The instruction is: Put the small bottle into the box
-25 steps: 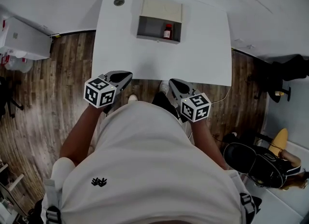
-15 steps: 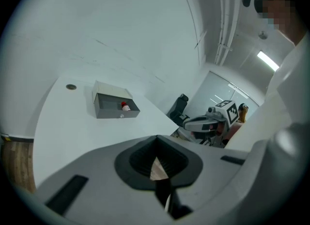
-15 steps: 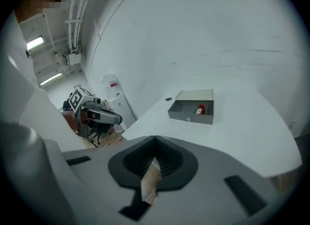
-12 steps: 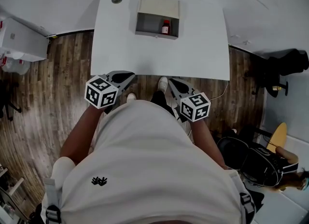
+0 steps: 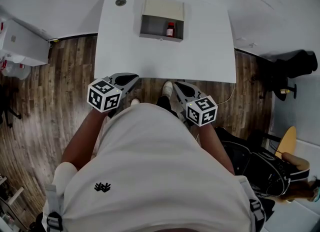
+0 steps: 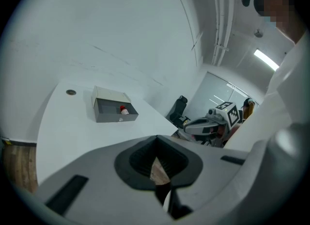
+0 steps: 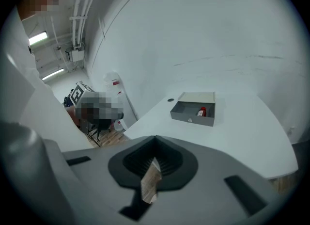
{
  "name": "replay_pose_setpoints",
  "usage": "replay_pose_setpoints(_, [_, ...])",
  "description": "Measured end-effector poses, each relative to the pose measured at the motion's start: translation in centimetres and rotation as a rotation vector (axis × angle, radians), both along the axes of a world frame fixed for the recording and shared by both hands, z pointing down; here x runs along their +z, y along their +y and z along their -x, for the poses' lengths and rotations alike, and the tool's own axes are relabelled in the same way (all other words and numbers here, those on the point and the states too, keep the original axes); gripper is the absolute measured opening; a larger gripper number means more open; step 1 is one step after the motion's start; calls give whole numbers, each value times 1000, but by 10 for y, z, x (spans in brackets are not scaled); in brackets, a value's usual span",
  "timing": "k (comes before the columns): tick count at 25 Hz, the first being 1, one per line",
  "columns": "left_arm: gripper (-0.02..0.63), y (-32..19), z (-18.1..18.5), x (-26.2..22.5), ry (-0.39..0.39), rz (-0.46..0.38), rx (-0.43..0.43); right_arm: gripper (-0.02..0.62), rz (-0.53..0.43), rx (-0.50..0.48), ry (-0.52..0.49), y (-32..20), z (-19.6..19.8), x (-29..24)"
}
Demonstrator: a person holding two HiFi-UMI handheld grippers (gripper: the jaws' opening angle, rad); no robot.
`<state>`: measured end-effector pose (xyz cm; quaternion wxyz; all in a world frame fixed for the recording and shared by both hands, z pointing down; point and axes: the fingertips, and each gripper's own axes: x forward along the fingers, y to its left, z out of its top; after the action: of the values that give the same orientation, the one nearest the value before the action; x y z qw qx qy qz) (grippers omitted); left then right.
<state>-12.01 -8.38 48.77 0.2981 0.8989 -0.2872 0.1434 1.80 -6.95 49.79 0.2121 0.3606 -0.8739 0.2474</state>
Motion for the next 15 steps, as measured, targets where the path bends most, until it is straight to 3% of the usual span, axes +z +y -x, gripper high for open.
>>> replay_pose_setpoints(15, [6, 14, 17, 2, 4, 9, -34, 5, -22, -38, 18, 6, 11, -6])
